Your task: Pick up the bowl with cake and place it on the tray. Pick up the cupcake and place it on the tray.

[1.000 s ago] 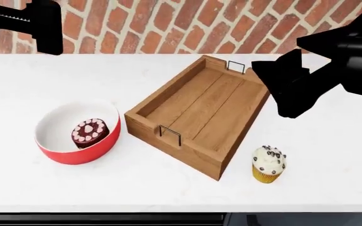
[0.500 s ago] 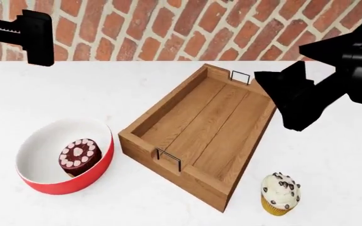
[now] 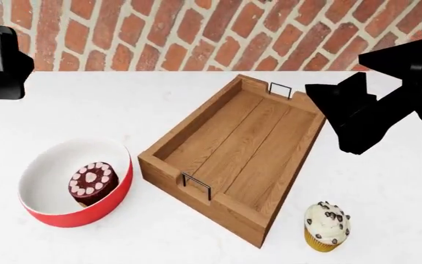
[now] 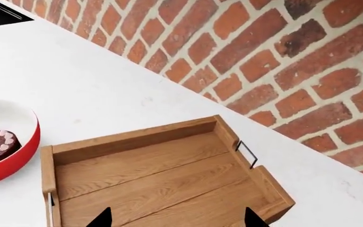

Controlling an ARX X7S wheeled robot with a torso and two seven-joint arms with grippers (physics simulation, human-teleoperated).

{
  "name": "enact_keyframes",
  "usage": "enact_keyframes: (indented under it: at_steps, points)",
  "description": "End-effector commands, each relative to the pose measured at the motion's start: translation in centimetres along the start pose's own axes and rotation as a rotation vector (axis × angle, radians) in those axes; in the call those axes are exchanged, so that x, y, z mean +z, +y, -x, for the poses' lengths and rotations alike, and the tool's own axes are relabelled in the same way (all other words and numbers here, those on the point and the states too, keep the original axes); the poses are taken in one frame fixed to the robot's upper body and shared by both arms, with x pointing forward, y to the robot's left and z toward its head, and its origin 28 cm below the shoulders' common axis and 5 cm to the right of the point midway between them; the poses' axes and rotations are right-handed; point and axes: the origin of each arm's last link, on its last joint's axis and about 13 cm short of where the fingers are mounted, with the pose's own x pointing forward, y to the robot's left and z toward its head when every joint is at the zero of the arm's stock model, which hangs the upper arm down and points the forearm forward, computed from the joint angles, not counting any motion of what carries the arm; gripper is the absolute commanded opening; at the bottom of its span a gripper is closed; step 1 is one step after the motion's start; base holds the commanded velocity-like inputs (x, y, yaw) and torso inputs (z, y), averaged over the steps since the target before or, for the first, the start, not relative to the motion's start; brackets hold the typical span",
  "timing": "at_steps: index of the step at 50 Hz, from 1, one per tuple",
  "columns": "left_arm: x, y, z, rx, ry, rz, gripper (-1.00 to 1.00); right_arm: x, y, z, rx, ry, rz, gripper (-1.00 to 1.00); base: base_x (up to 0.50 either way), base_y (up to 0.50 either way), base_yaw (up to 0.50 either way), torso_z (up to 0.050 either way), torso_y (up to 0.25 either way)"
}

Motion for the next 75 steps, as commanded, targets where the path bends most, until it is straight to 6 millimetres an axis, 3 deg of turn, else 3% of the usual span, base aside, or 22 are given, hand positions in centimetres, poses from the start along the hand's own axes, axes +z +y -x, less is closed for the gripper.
enact_keyframes:
  at_steps: [1, 16, 28, 36, 46, 58, 75]
  points:
    - [-1.5, 0.6, 1.5, -0.047, 0.08, 0.048, 1.0, -0.2, -0.1, 0.0, -0.007, 0.003, -0.003, 1.0, 0.0, 0.0, 0.0, 0.0, 0.0]
    - [-3.8, 1.0, 2.9, -0.062, 0.126, 0.046, 1.0, -0.6, -0.2, -0.1, -0.018, 0.009, -0.007, 1.0, 0.0, 0.0, 0.0, 0.0, 0.0]
    - [-4.3, 1.7, 3.2, 0.009, 0.126, 0.066, 1.0, -0.8, -0.2, -0.3, -0.012, 0.013, -0.01, 1.0, 0.0, 0.0, 0.0, 0.0, 0.0]
    - [-5.1, 1.5, 1.7, -0.031, 0.153, 0.073, 1.0, -1.1, -0.4, -0.5, -0.015, 0.019, -0.013, 1.0, 0.0, 0.0, 0.0, 0.0, 0.0]
    - [-6.0, 1.5, 1.4, -0.065, 0.182, 0.077, 1.0, -1.4, -0.5, -0.8, -0.019, 0.029, -0.015, 1.0, 0.0, 0.0, 0.0, 0.0, 0.0]
    - [-6.3, 2.6, 1.6, 0.023, 0.151, 0.12, 1.0, -1.7, -0.5, -1.0, -0.018, 0.037, -0.025, 1.0, 0.0, 0.0, 0.0, 0.0, 0.0]
    - [-7.7, 1.6, -2.0, 0.029, 0.192, 0.116, 1.0, -2.2, -0.6, -1.2, -0.017, 0.038, -0.028, 1.0, 0.0, 0.0, 0.0, 0.0, 0.0]
